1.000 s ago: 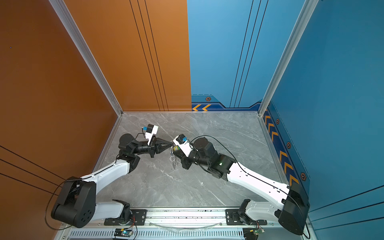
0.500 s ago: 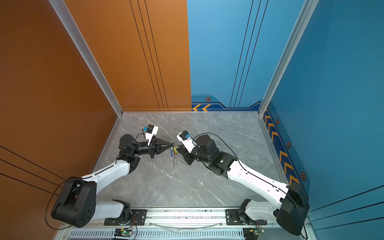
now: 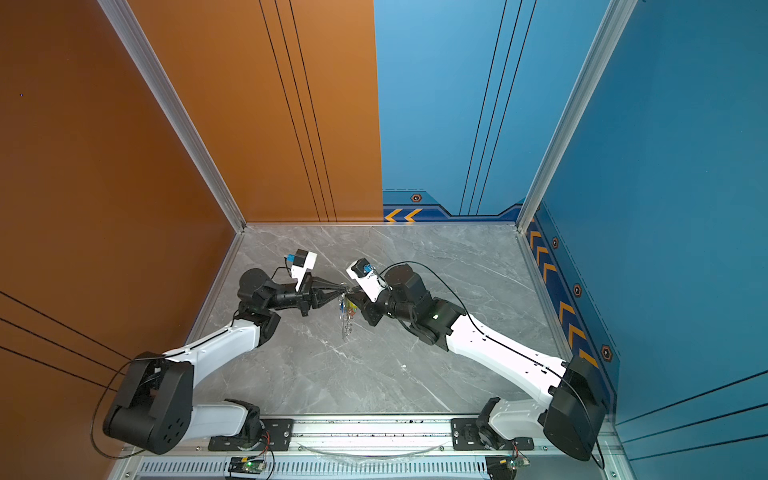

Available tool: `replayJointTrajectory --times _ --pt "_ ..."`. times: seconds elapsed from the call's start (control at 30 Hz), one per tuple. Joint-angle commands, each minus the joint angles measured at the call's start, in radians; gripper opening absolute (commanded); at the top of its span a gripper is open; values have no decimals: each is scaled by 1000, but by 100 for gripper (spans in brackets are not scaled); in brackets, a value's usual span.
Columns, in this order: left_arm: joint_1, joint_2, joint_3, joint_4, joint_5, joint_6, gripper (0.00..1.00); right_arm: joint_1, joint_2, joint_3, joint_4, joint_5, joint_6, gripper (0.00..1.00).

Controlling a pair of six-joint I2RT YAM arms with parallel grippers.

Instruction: Remove the keys from the keyring

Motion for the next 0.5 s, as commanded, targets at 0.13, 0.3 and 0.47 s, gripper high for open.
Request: replayJointTrajectory --times 0.13,0.3,0.47 --pt "-5 5 -14 55 -7 2 0 14 33 57 -8 -9 -24 25" --pt "-7 9 -14 55 -4 2 0 17 40 62 -8 0 -27 18" --pt "-7 8 -15 54 -1 1 0 17 41 73 -33 15 -38 9"
